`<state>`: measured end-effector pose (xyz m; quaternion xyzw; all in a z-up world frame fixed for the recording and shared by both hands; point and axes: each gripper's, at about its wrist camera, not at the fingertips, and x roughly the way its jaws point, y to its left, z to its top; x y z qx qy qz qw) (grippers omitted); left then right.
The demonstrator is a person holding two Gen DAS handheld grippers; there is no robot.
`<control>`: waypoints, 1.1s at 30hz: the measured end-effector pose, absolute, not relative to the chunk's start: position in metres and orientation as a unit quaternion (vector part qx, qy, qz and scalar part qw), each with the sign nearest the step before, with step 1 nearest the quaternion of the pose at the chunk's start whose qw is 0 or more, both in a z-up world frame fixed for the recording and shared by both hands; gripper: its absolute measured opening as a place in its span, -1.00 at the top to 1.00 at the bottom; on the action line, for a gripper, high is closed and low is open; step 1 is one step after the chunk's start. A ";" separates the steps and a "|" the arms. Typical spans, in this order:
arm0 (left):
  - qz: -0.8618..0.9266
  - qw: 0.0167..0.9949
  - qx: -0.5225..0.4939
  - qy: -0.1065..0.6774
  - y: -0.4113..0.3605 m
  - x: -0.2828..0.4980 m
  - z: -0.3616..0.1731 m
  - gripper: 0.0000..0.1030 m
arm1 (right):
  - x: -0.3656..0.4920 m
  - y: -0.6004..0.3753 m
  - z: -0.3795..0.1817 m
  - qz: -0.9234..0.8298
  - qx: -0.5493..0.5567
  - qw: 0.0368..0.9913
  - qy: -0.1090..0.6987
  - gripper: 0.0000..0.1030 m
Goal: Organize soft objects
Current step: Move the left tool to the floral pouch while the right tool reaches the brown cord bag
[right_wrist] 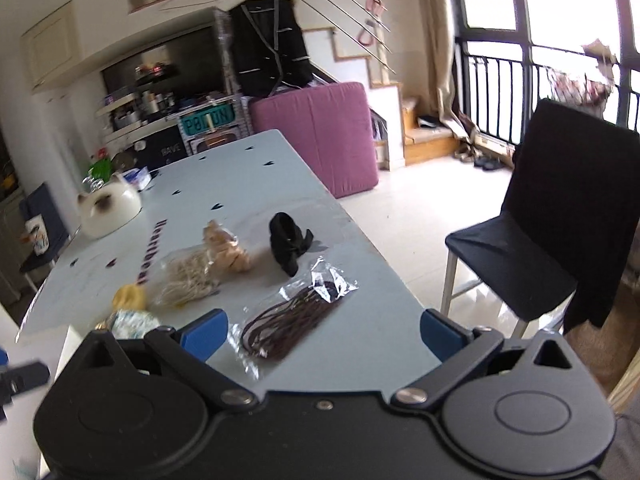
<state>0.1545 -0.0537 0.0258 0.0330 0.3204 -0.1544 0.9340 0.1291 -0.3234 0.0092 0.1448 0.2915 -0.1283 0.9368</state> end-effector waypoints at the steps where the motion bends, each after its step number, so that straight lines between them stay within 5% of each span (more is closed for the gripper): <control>1: -0.155 0.933 0.034 0.322 -0.056 0.159 0.023 -1.00 | 0.135 -0.328 0.006 -0.129 0.156 0.934 0.296 -1.00; 16: -0.172 0.918 0.045 0.354 -0.069 0.206 -0.014 -1.00 | 0.249 -0.315 -0.067 -0.148 0.164 0.903 0.369 -1.00; 33: -0.196 0.916 0.075 0.342 -0.083 0.232 -0.033 -1.00 | 0.213 -0.327 -0.070 -0.096 0.034 0.913 0.394 -0.98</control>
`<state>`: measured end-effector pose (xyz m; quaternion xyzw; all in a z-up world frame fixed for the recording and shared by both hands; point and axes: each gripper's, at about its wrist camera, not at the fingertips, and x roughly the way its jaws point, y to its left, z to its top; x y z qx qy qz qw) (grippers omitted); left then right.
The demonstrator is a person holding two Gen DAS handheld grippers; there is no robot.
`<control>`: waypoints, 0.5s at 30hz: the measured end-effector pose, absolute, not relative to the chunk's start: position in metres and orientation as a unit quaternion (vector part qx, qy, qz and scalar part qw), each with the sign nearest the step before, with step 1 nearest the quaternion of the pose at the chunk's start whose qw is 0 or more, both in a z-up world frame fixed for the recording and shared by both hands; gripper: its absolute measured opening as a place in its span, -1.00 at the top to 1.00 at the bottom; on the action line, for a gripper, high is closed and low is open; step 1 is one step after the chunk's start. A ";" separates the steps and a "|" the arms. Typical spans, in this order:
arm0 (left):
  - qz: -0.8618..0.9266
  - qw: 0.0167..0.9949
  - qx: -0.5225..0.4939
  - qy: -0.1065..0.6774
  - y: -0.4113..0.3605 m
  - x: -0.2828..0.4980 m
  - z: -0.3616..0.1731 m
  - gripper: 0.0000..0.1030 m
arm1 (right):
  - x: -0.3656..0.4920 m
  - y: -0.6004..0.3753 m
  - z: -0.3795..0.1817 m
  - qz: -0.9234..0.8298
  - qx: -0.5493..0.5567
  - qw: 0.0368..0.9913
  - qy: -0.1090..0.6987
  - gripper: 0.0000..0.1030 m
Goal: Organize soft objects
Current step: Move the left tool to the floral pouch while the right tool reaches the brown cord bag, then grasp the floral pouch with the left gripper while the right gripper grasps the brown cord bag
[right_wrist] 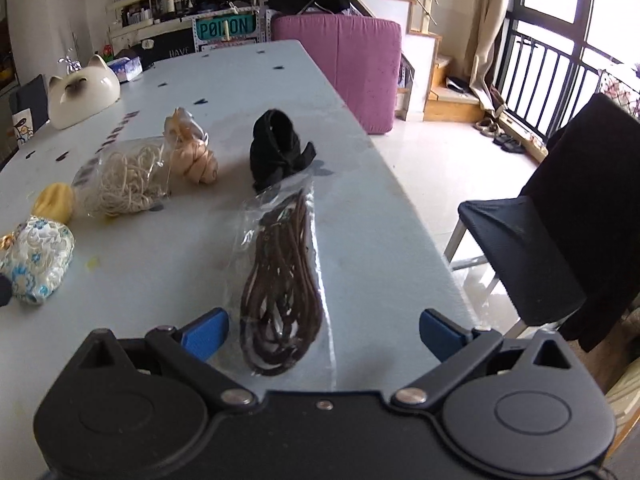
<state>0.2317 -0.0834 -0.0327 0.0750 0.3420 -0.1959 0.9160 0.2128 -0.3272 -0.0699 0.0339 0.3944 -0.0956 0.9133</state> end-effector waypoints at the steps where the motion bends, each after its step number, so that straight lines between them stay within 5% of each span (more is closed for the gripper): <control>1: -0.194 0.916 0.077 0.342 -0.084 0.232 -0.034 -1.00 | 0.210 -0.329 -0.067 -0.090 0.032 0.917 0.387 -0.97; 15: -0.185 0.907 0.095 0.366 -0.088 0.259 -0.045 -0.97 | 0.230 -0.326 -0.069 -0.058 0.060 0.923 0.376 -0.65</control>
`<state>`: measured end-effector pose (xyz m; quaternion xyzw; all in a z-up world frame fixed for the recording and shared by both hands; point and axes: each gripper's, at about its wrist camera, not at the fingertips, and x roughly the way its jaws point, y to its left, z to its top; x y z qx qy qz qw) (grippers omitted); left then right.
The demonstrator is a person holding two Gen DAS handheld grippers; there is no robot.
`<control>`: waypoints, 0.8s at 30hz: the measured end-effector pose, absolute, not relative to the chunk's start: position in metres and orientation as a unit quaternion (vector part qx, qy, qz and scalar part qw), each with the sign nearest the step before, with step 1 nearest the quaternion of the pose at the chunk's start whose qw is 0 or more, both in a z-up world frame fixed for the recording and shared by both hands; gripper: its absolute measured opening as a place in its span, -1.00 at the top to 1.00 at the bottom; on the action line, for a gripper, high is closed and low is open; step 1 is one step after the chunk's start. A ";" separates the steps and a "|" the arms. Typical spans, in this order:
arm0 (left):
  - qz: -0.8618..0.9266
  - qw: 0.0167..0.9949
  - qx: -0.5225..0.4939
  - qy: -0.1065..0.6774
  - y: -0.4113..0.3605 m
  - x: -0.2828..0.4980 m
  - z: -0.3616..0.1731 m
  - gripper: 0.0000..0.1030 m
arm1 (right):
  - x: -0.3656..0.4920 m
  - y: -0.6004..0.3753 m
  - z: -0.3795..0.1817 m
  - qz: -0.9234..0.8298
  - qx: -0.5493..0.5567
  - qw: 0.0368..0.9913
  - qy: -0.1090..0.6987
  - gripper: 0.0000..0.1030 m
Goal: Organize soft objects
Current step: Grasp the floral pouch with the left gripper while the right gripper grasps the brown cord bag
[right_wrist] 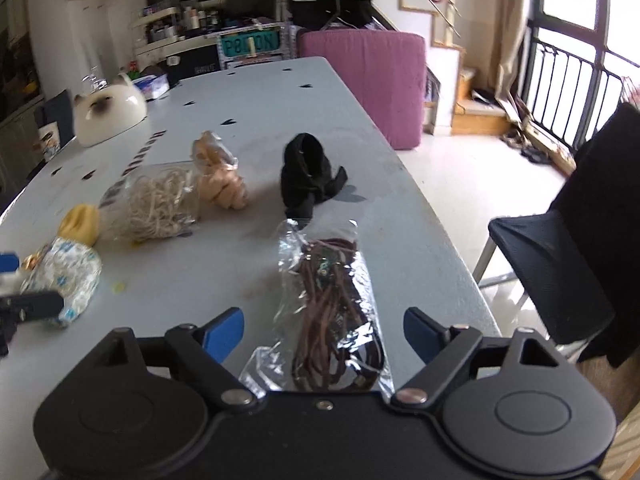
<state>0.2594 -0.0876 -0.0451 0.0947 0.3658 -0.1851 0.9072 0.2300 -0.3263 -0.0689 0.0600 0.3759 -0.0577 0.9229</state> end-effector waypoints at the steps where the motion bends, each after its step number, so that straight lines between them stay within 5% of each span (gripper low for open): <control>1: -0.186 0.904 0.096 0.373 -0.089 0.262 -0.047 -0.97 | 0.232 -0.328 -0.070 -0.061 0.065 0.922 0.377 -0.61; 17: -0.142 0.898 0.089 0.406 -0.084 0.270 -0.055 -0.11 | 0.224 -0.327 -0.068 -0.059 0.061 0.922 0.379 0.06; 24: -0.168 0.893 0.064 0.412 -0.080 0.253 -0.050 -0.08 | 0.206 -0.317 -0.061 -0.050 0.069 0.924 0.374 0.27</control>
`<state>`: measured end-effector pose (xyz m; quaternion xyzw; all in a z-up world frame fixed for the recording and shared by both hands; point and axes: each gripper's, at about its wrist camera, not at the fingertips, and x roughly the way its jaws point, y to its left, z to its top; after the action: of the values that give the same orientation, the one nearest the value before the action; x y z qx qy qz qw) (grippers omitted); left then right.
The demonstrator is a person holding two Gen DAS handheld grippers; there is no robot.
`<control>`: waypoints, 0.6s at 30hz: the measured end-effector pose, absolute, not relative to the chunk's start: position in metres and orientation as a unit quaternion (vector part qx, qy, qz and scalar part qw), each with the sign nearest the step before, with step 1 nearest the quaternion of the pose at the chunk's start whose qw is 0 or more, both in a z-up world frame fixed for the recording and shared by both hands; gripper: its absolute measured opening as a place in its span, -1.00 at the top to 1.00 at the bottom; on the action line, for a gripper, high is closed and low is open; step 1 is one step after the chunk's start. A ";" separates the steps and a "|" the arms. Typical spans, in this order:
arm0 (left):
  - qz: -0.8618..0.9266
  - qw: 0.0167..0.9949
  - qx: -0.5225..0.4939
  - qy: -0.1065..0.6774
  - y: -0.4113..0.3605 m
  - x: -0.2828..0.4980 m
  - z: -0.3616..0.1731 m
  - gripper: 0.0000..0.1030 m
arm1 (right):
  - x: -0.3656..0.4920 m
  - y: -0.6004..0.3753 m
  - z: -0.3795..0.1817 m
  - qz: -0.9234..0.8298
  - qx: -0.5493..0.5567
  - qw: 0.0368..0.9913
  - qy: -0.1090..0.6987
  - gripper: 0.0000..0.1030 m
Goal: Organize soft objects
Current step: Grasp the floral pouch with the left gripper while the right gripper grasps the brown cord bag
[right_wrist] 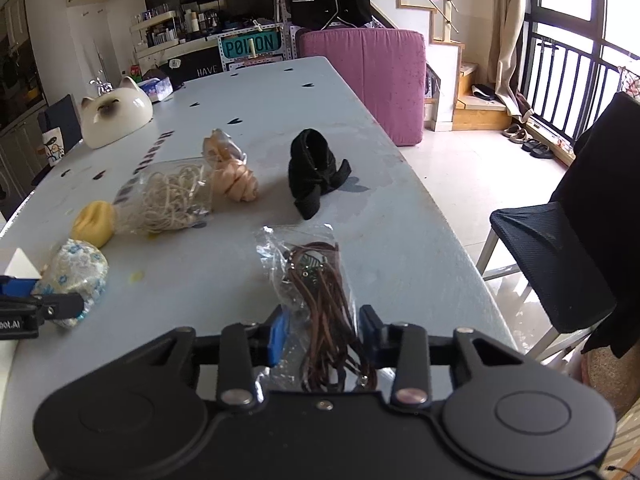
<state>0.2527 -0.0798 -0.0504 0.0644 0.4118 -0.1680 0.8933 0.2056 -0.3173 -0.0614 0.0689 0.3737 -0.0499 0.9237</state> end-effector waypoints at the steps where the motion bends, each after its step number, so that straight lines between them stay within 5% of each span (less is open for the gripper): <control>1: -0.172 0.892 0.061 0.413 -0.079 0.250 -0.050 -0.08 | 0.203 -0.316 -0.060 -0.048 0.071 0.924 0.373 0.29; 18: -0.204 0.907 0.018 0.368 -0.042 0.185 0.010 -0.07 | 0.145 -0.273 -0.010 0.007 0.093 0.945 0.312 0.34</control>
<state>0.1852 -0.0423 0.0096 0.0180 0.3678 -0.2041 0.9070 0.1448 -0.2729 -0.0096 0.0931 0.3123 0.0074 0.9454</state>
